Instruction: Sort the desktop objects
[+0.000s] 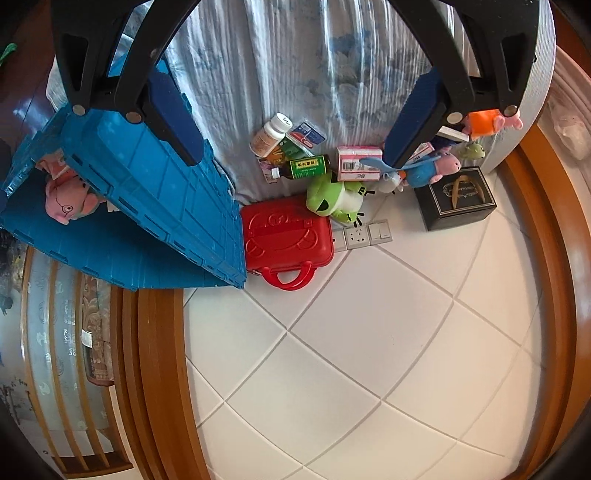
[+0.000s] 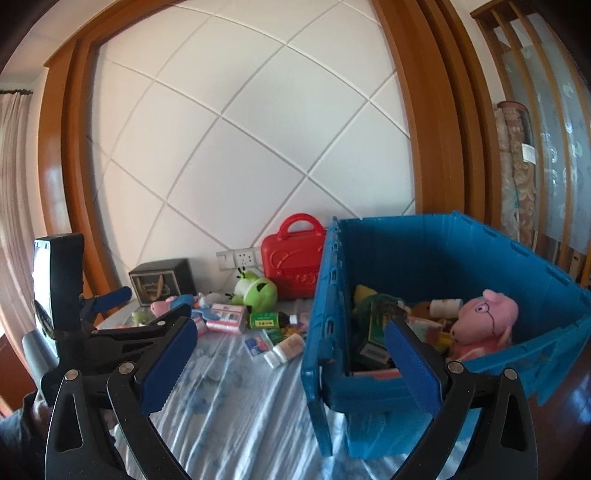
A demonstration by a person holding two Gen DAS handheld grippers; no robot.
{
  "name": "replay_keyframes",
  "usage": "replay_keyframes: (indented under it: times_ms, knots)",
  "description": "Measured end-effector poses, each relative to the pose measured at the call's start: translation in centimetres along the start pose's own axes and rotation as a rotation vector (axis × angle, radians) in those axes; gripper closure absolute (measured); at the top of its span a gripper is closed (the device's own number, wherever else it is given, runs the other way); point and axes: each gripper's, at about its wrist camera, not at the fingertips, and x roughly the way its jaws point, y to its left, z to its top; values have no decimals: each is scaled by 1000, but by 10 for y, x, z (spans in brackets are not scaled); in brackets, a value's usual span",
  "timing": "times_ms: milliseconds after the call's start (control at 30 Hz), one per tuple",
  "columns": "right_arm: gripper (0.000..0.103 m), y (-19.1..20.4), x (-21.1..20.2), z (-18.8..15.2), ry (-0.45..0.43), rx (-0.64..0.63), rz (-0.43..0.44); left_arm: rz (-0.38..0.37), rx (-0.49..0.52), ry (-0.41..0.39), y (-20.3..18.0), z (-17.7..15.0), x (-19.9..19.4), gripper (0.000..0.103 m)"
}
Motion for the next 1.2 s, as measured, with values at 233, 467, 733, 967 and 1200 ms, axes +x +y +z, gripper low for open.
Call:
replay_keyframes:
  times_ms: [233,467,733,967,1200]
  knots:
    - [0,-24,-25,-17,18,8,-10,1,5,14,-30,-12,-14,3]
    - [0,-27,-47,-15,-11,-2,-71,-42,48,5,-50,-11,-27,3]
    - [0,-18,-56,-21,-17,-44,-159,-15,72,-2,-55,-23,-31,3]
    - [0,-7,-57,-36,43,-54,-228,-36,52,3,-43,-33,-29,3]
    - [0,-7,-52,-47,82,-10,-266,-61,62,11,-34,-43,-27,3]
